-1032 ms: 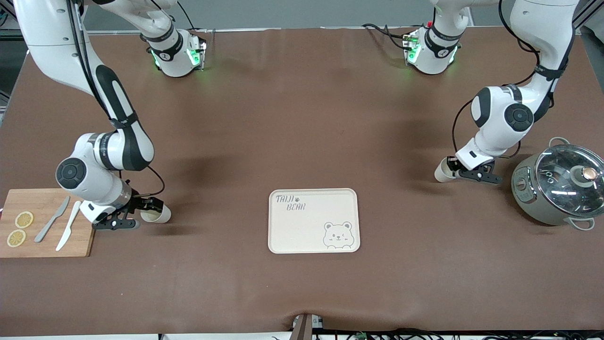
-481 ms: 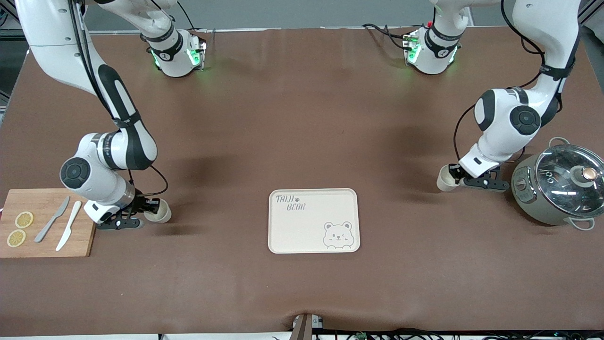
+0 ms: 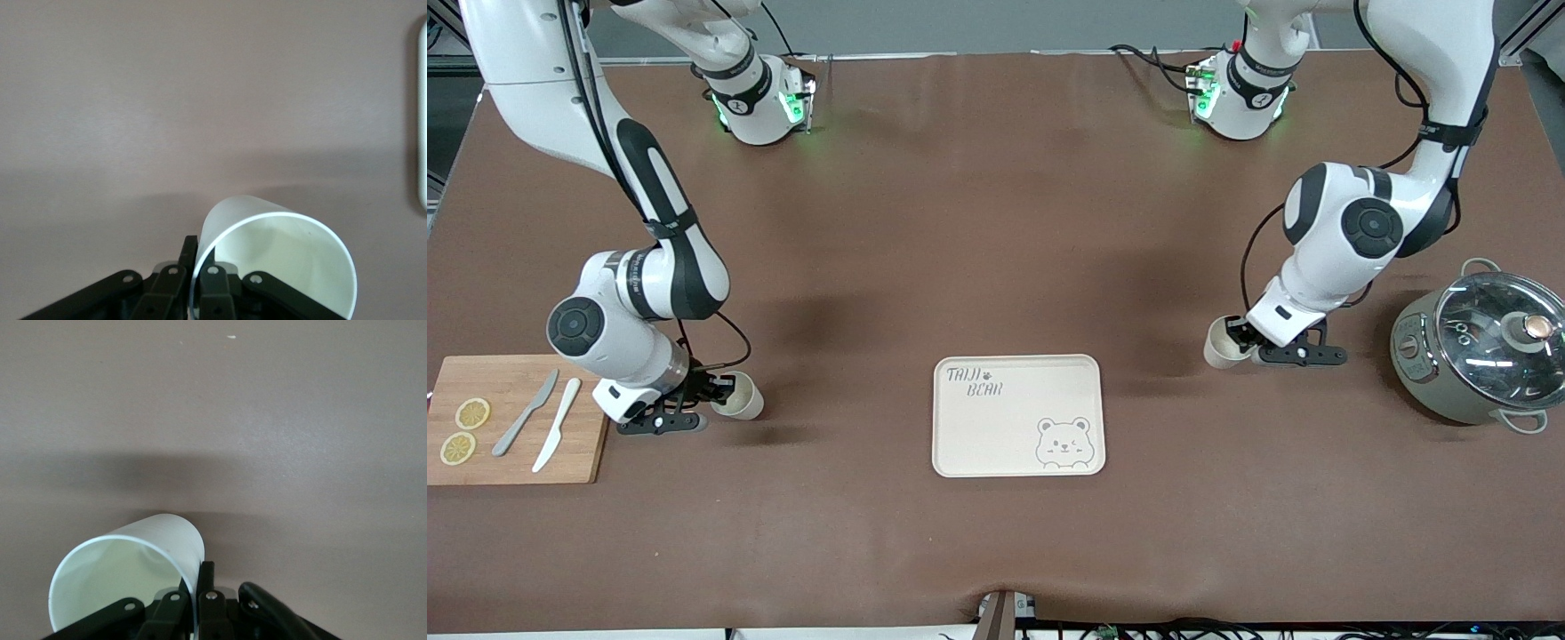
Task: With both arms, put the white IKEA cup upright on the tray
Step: 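Carry both white cups toward the bear tray with both grippers, then lower the cups onto the tray and open both grippers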
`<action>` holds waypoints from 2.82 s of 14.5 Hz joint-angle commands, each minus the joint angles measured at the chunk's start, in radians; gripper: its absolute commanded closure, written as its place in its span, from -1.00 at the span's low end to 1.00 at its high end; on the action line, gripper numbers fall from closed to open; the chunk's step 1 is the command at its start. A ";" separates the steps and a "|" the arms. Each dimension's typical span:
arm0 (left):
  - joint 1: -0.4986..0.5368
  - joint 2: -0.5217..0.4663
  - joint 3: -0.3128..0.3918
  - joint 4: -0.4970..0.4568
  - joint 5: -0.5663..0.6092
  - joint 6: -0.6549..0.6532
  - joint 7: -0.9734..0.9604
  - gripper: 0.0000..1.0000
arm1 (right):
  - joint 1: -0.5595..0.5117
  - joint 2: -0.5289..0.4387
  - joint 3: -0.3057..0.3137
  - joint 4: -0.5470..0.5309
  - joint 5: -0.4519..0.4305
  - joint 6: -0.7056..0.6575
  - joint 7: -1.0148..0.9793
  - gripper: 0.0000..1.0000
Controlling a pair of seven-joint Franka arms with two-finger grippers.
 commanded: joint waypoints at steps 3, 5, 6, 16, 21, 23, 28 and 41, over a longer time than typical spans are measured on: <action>-0.070 0.094 -0.037 0.192 -0.002 -0.173 -0.173 1.00 | 0.040 -0.015 0.031 0.139 0.093 -0.191 0.112 1.00; -0.071 0.142 -0.097 0.242 0.002 -0.178 -0.295 1.00 | 0.106 -0.017 0.031 0.157 0.091 -0.191 0.238 1.00; -0.074 0.168 -0.119 0.265 0.012 -0.178 -0.346 1.00 | 0.135 -0.017 0.031 0.170 0.091 -0.191 0.303 1.00; -0.215 0.379 -0.121 0.485 0.087 -0.173 -0.610 1.00 | 0.379 0.149 0.028 0.392 0.076 -0.179 0.802 1.00; -0.240 0.450 -0.119 0.572 0.136 -0.170 -0.676 1.00 | 0.427 0.247 0.026 0.510 0.076 -0.173 0.880 1.00; -0.241 0.470 -0.119 0.600 0.136 -0.170 -0.677 1.00 | 0.447 0.295 0.025 0.564 0.076 -0.162 0.917 1.00; -0.261 0.505 -0.104 0.646 0.148 -0.164 -0.677 1.00 | 0.487 0.365 0.023 0.581 0.075 -0.046 0.958 1.00; -0.352 0.547 -0.018 0.655 0.148 -0.097 -0.695 1.00 | 0.479 0.339 0.021 0.570 0.070 -0.058 0.937 -1.00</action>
